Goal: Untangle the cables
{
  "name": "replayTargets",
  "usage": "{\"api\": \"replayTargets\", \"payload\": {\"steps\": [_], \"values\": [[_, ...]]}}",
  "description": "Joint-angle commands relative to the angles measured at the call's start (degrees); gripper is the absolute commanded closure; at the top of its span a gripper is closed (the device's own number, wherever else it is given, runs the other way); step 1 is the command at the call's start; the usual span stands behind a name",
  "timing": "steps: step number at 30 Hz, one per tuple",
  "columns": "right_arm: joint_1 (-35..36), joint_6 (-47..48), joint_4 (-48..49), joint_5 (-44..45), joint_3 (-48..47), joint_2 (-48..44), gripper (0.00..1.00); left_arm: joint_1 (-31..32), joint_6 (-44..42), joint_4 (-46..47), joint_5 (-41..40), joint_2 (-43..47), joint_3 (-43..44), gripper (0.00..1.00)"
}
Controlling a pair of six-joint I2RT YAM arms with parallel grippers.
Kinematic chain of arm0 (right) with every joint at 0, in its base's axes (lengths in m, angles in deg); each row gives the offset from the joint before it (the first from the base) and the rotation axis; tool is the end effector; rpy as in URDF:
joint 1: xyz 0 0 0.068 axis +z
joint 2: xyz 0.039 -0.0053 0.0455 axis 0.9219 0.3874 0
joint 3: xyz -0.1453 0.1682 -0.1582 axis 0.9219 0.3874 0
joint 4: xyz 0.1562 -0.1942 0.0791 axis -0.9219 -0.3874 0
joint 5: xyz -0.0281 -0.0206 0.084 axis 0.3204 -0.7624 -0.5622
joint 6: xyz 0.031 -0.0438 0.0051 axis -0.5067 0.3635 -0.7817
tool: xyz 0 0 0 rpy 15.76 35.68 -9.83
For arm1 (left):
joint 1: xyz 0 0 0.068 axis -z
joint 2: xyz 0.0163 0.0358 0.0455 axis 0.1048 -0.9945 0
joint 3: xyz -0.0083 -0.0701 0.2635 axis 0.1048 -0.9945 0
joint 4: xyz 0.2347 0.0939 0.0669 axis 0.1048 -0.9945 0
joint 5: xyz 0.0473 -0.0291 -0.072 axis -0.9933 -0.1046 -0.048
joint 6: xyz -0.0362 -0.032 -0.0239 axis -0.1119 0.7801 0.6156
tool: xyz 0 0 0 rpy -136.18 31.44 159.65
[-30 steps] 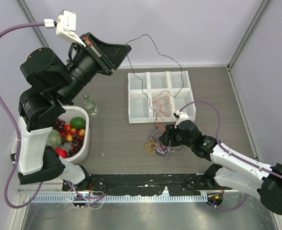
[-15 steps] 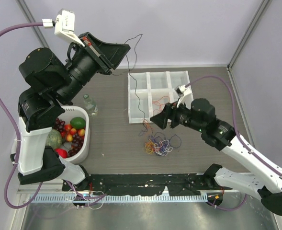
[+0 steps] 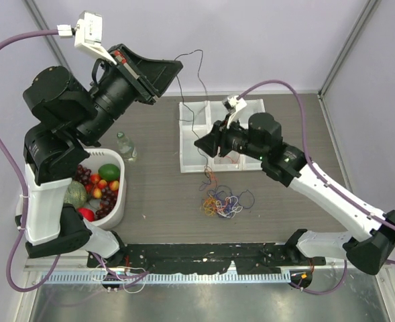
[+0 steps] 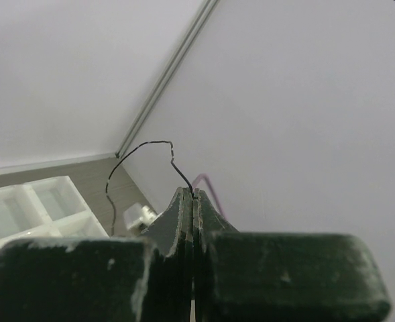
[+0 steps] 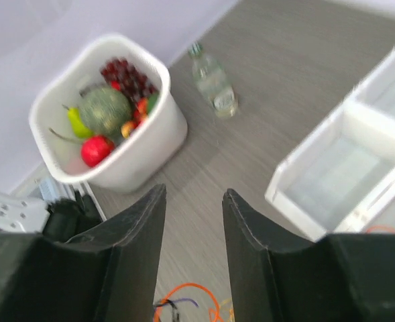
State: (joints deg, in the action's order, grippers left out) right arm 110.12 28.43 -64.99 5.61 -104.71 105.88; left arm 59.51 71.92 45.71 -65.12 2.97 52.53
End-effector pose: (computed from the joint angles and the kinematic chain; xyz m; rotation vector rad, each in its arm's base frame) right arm 0.1948 0.1924 0.4148 -0.5751 1.7598 0.9650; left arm 0.1129 -0.1390 0.6405 0.0338 1.4250 -1.1292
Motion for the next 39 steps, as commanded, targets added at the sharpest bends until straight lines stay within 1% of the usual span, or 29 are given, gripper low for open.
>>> {"api": "replayTargets", "payload": {"steps": [1, 2, 3, 4, 5, 6, 8, 9, 11, 13, 14, 16, 17, 18, 20, 22, 25, 27, 33, 35, 39], "values": [[0.9, -5.7, 15.1, 0.9, 16.1, -0.2, 0.59, -0.2, -1.1, 3.6, 1.4, 0.3, 2.7, 1.0], [1.1, -6.8, 18.7, 0.3, 24.2, 0.3, 0.61, -0.2, -1.4, 4.3, 1.3, 0.2, 3.3, 1.0], [1.2, -8.7, 21.9, 0.1, 26.8, 0.8, 0.65, -0.2, -2.0, 4.8, 0.9, 0.1, 4.2, 1.0], [1.5, -9.5, 22.0, 2.1, 31.2, 1.4, 0.67, -0.2, -2.7, 5.3, 0.5, 0.1, 5.1, 1.0], [1.5, -10.7, 22.2, 3.0, 33.2, 1.1, 0.66, -0.2, -3.7, 5.6, -0.2, 0.0, 6.3, 1.0], [1.4, -11.0, 22.6, 4.8, 37.4, -0.2, 0.64, -0.2, -4.8, 6.0, -1.0, 0.1, 7.2, 1.0], [1.4, -11.2, 21.2, 8.7, 41.2, -2.8, 0.6, -0.2, -6.7, 6.9, -3.5, 1.0, 6.9, 1.0], [1.2, -11.4, 19.8, 9.5, 41.8, -3.5, 0.57, -0.2, -7.5, 7.4, -4.6, 1.7, 6.2, 1.0], [1.2, -11.3, 17.2, 11.8, 42.8, -5.4, 0.56, -0.2, -8.7, 7.9, -5.5, 2.7, 4.6, 1.0], [1.2, -11.2, 14.4, 13.2, 41.9, -7.4, 0.54, -0.3, -8.8, 7.1, -6.0, 2.8, 4.3, 1.0], [1.2, -11.2, 11.5, 13.3, 41.3, -8.9, 0.53, -0.2, -8.8, 6.6, -5.9, 2.6, 4.3, 1.0], [1.1, -9.4, 8.3, 12.7, 38.7, -11.4, 0.47, -0.2, -8.4, 6.1, -5.7, 2.5, 4.2, 1.0], [1.1, -8.7, 7.1, 11.9, 36.0, -12.4, 0.44, -0.2, -8.3, 6.1, -5.6, 2.3, 4.2, 1.0], [1.0, -7.8, 5.0, 11.6, 34.7, -13.8, 0.38, -0.2, -8.2, 6.0, -5.4, 2.3, 4.2, 1.0], [1.1, -5.8, 1.5, 10.7, 30.2, -14.8, 0.33, -0.2, -8.4, 5.9, -5.4, 2.2, 4.2, 1.0], [1.1, -3.3, -0.9, 7.6, 25.0, -14.7, 0.31, -0.2, -8.4, 5.7, -5.3, 2.1, 4.2, 1.0], [1.2, -1.1, -3.0, 0.4, 19.1, -12.8, 0.31, -0.2, -8.3, 5.7, -4.9, 2.1, 4.2, 1.0], [1.4, 0.9, -2.5, -2.8, 18.1, -12.3, 0.32, -0.2, -8.3, 5.7, -5.0, 2.1, 4.0, 1.0], [1.4, 1.2, 0.7, -6.1, 16.7, -10.9, 0.33, -0.2, -8.0, 5.9, -4.9, 2.4, 3.7, 1.0], [1.8, 0.9, 1.4, -7.2, 15.9, -9.7, 0.36, -0.2, -7.9, 6.0, -4.8, 2.5, 3.7, 1.0], [3.1, 1.1, 3.1, -6.8, 15.9, -8.0, 0.37, -0.2, -7.7, 6.1, -4.7, 2.3, 3.8, 1.0]]}}
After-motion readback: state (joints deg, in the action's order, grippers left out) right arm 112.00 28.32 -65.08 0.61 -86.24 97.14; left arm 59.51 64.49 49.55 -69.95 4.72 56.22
